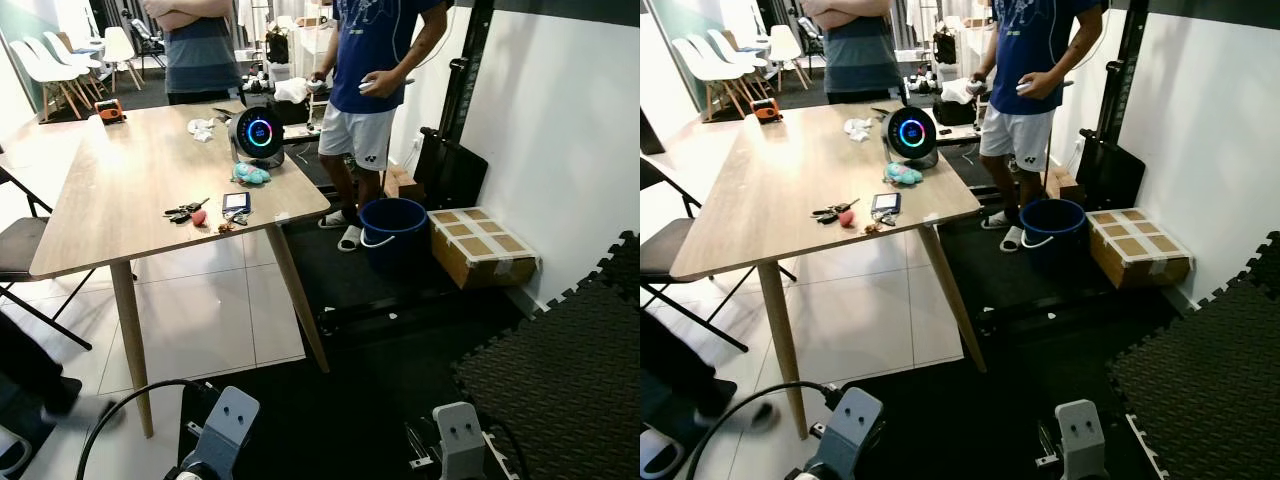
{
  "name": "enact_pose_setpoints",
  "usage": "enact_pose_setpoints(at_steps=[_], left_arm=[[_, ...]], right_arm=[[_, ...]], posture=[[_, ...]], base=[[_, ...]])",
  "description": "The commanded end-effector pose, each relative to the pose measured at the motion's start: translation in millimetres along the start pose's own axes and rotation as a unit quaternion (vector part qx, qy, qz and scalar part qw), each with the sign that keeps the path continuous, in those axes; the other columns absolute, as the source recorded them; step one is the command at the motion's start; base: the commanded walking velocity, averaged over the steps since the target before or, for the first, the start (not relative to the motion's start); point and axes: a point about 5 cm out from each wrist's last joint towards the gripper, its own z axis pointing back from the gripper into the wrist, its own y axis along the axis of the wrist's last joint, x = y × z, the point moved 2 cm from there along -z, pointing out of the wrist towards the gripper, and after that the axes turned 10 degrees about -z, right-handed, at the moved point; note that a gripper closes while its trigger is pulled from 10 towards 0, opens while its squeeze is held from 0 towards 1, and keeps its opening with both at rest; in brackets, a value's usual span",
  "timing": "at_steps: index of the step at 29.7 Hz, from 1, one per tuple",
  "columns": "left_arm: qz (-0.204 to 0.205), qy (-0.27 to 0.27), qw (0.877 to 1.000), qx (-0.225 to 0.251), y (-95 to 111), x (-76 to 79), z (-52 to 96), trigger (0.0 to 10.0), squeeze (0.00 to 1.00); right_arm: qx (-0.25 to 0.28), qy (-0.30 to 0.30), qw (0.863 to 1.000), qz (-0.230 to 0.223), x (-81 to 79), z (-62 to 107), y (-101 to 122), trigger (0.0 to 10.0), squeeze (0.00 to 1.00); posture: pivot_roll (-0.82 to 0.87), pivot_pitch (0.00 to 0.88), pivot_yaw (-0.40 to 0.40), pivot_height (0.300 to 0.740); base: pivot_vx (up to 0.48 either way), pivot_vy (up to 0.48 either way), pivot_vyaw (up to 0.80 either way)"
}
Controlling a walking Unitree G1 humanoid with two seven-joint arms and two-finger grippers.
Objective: Hang keys on a hook
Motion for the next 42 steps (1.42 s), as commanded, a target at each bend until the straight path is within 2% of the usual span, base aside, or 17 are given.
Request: enact_pose_setpoints(at_steps=[1, 9, 42], left_arm=[[-0.002, -0.002, 1.0, -0.002, -1.7, 1.3, 0.5, 10.0, 0.0], [-0.004, 0.006, 1.0, 0.006, 0.1, -0.3, 0.8, 10.0, 0.0], [-0.004, 0.026, 1.0, 0.009, 0.9, -6.1, 0.1, 10.0, 0.0]], right_arm=[[-0.01, 0.001, 1.0, 0.002, -0.4, 3.2, -6.2, 10.0, 0.0], [-0.009, 0.002, 1.0, 0.001, -1.1, 3.6, -6.8, 10.0, 0.0], [-0.009, 0.003, 1.0, 0.0, -0.1, 3.1, -6.6, 10.0, 0.0]], posture=[[0.05, 0.116, 0.068, 0.74], [0.05, 0.117, 0.068, 0.74], [0.05, 0.117, 0.064, 0.74]], base=[[0.0, 0.0, 0.0], [0.0, 0.0, 0.0], [0.462, 0.0, 0.0]])
